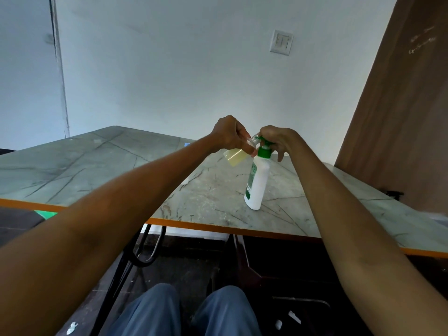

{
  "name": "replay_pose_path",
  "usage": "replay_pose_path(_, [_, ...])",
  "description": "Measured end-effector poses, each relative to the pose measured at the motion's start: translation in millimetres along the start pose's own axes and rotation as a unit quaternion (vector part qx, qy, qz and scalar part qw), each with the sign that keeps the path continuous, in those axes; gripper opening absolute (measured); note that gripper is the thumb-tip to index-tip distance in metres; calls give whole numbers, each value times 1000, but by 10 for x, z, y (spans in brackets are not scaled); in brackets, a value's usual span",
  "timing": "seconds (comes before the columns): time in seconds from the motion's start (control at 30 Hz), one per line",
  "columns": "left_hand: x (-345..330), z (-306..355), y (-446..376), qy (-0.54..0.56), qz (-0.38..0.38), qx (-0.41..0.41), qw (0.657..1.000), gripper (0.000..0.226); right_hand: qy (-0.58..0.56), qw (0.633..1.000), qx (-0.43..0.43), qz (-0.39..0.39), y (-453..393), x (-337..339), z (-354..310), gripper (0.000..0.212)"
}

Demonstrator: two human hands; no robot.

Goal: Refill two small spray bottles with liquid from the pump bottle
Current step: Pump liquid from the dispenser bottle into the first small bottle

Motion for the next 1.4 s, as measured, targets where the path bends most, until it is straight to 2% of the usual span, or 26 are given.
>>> replay_pose_path(0.13, [16,15,-20,-5,-1,-3,1000,45,-4,1000,-9,-10,3,21,6,32])
replay_pose_path(0.37, [-31,-28,20,-12,-10,1,1000,43,-50,999,-20,0,-32,-69,59,41])
replay_pose_path(0.63, [33,62,-17,-5,-1,-8,1000,45,-17,1000,-17,-11,-19,49,7,23])
replay_pose_path(0.77, [-1,8,-7,-1,4,-4,1000,45,-17,1000,-12,-22,-111,24,46,36])
replay_pose_path(0.93, [-30,-33,21,-1,-10,-4,1000,44,-23,1000,-12,-3,-143,-40,68,25])
replay_pose_path(1.1, [3,10,12,5,-1,-4,1000,44,-12,1000,-9,-12,-135,22,40,40])
replay_pose_path(1.4, [-38,-51,-22,6,-13,-5,1000,43,1,999,-24,-24,-168,-23,61,43])
Point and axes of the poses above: each hand's wrist, its own y-axis away from the middle knuckle, its own x-axis out of the back of the hand, z = x × y, the point moved 3 cm from there along -y, towards the middle knuckle, and after that the axes turned 5 degrees about -z, right-handed, at the moved point
